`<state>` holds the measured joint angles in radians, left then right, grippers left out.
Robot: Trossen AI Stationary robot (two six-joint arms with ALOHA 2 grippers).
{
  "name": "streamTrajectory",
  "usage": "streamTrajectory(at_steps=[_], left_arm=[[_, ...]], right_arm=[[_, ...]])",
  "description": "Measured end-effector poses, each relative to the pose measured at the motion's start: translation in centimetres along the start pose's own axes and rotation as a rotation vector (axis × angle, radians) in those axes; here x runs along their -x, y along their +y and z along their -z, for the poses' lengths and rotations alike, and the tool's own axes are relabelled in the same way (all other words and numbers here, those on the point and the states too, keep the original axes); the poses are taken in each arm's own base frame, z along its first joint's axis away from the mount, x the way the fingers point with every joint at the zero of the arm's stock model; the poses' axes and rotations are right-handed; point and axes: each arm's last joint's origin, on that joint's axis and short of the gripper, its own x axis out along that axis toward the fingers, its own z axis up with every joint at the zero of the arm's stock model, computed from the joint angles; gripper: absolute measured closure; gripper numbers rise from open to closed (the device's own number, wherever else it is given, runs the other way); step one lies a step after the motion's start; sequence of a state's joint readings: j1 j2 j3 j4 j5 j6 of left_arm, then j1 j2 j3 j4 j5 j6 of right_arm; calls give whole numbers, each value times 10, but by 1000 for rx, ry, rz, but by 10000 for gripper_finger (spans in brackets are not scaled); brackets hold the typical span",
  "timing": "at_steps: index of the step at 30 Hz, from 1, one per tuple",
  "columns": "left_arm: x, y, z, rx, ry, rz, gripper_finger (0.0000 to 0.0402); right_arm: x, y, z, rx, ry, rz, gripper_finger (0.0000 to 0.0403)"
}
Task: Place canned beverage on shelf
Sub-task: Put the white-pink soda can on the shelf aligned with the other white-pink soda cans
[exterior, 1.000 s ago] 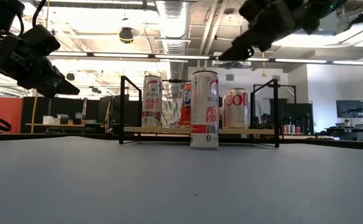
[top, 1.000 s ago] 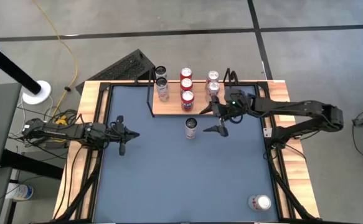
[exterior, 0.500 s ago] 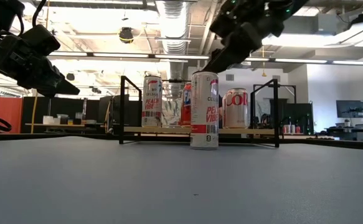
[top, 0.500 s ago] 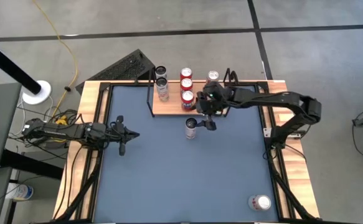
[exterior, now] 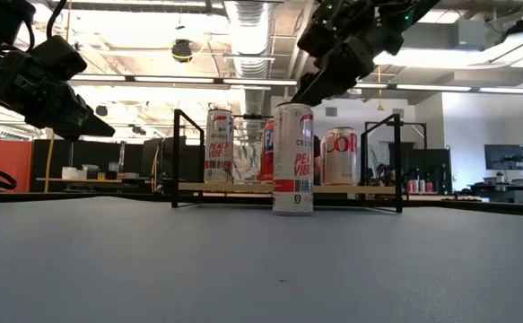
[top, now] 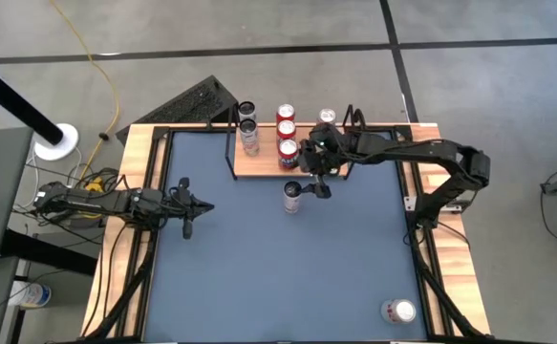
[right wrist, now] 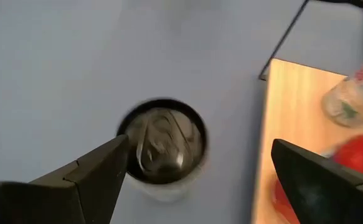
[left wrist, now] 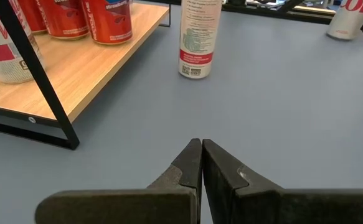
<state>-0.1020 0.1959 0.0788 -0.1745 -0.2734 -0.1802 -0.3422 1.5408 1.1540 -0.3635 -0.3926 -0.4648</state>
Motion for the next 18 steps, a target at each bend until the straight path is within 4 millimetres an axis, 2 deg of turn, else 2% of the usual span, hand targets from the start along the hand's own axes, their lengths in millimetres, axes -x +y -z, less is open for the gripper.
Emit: streamTrajectory(at_steps=[7, 11, 18], left_arm=[[0, 0, 0, 0, 0, 0, 401], [0, 0, 0, 0, 0, 0, 401], [0, 0, 0, 0, 0, 0, 401]], right_arm=[[27, 8, -13, 31, -91, -24, 19], [29, 15, -13, 52, -124, -146, 19], [21, 19, -10, 109, -128, -166, 19]])
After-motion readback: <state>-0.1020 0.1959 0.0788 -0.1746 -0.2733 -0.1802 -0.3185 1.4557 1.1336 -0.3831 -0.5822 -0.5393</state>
